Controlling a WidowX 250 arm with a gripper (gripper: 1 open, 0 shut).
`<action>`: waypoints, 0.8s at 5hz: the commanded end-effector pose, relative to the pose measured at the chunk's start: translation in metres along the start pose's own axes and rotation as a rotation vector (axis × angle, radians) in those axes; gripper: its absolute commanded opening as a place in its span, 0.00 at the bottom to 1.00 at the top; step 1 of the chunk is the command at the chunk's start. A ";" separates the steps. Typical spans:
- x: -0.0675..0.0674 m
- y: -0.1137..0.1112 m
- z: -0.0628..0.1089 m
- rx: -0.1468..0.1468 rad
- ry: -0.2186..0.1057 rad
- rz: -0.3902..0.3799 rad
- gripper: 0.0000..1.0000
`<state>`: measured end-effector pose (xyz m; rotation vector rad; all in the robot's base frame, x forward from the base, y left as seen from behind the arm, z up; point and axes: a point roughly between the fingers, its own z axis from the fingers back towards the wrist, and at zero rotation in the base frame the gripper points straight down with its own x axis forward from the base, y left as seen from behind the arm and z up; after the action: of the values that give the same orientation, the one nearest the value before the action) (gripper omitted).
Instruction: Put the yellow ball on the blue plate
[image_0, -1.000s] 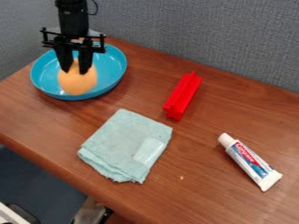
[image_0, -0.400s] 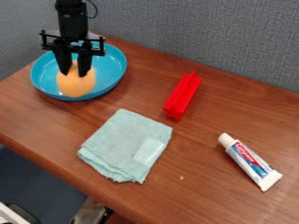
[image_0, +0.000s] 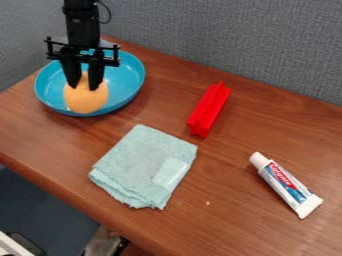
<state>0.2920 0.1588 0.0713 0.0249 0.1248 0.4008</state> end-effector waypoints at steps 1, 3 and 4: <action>-0.001 0.001 0.021 0.017 -0.063 0.001 0.00; -0.004 0.000 0.028 0.014 -0.072 -0.004 1.00; -0.006 0.000 0.039 0.004 -0.089 -0.014 1.00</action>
<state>0.2871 0.1556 0.0857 0.0227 0.1150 0.3874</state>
